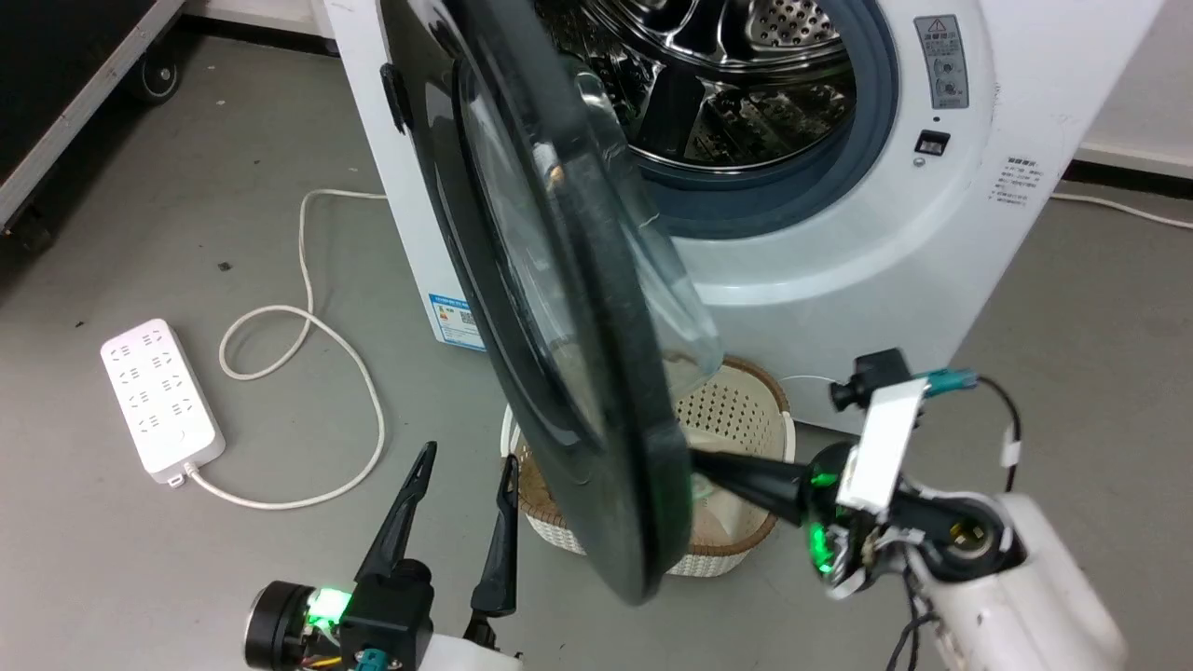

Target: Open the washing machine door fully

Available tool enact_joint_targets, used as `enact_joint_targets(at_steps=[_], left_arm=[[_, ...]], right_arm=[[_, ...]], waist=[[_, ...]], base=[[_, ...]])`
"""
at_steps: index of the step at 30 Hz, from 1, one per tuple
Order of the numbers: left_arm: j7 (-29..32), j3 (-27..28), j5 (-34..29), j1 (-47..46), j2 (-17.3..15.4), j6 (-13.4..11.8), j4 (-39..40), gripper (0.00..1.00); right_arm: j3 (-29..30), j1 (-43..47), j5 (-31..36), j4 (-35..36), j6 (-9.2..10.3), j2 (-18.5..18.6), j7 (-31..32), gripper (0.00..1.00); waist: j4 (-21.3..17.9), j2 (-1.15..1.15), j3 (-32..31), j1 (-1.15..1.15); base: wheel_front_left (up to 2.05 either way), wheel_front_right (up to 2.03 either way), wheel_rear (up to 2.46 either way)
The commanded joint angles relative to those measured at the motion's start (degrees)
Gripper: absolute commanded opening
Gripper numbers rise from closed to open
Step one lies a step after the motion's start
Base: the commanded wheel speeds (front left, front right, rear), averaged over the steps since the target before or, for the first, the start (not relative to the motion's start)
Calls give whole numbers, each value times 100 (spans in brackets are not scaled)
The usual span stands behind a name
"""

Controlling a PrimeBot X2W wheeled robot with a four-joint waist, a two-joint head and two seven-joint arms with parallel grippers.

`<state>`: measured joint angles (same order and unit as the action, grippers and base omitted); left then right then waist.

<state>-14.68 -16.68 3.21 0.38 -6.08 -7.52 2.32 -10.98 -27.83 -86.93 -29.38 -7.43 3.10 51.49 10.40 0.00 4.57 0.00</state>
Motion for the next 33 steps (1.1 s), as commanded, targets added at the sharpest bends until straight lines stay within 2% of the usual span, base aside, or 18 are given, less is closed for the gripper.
enact_joint_targets(at_steps=[1, 2, 3, 4, 5, 9, 13, 18, 20, 22, 26, 32, 33], left_arm=[[-32, 22, 13, 99, 14, 13, 12, 100], [-32, 30, 17, 105, 19, 10, 16, 100], [-32, 41, 22, 112, 25, 6, 20, 100], [-32, 54, 29, 121, 31, 1, 24, 100], [-32, 67, 36, 129, 37, -3, 26, 100], [-32, 162, 74, 150, 48, -17, 40, 100], [-32, 275, 112, 168, 31, -1, 44, 100], [-32, 483, 221, 174, 2, 37, 77, 100], [-32, 563, 257, 191, -12, 54, 93, 100], [-32, 619, 286, 220, -15, 72, 110, 100], [-32, 667, 311, 304, -14, 112, 133, 100], [-32, 738, 355, 440, -11, 160, 88, 100], [-32, 738, 355, 440, -11, 160, 88, 100]], right_arm=[[-74, 143, -40, 87, -6, -22, -96, 0], [-112, 188, -26, 144, -6, -22, -213, 0], [-106, 221, 14, 191, -6, -22, -357, 24], [-78, 252, 62, 222, -6, -22, -484, 96], [-32, 276, 135, 269, -6, -17, -613, 100], [257, 370, 612, 654, -6, 194, -1284, 100], [486, 587, 1505, 1449, -6, 576, -2311, 100], [204, 1051, 3440, 2587, -6, 1440, -4075, 100], [108, 1270, 4274, 2793, -6, 1724, -4799, 100], [179, 1501, 5077, 2855, -6, 1843, -5417, 100], [755, 2052, 6277, 2944, -6, 1481, -6197, 100], [1253, 2880, 7503, 3379, -6, 609, -6524, 100], [1253, 2880, 7503, 3379, -6, 609, -6524, 100]], waist=[[-4, 0, -24, 0], [-11, 0, -42, 0], [-21, 0, -65, 0], [-38, 0, -95, 0], [-57, 0, -124, 0], [-199, 0, -195, 0], [-375, 0, -295, 0], [-615, 0, -410, 0], [-711, 0, -438, 0], [-794, 0, -453, 0], [-907, 0, -481, 0], [-1044, 0, -468, 0], [-1044, 0, -468, 0]], base=[[0, 0, 0], [0, 0, 0], [0, 0, 0], [0, 0, 0], [0, 0, 0], [0, 0, 0], [0, 0, 0], [0, 0, 0], [0, 0, 0], [0, 0, 0], [0, 0, 0], [0, 0, 0], [0, 0, 0]])
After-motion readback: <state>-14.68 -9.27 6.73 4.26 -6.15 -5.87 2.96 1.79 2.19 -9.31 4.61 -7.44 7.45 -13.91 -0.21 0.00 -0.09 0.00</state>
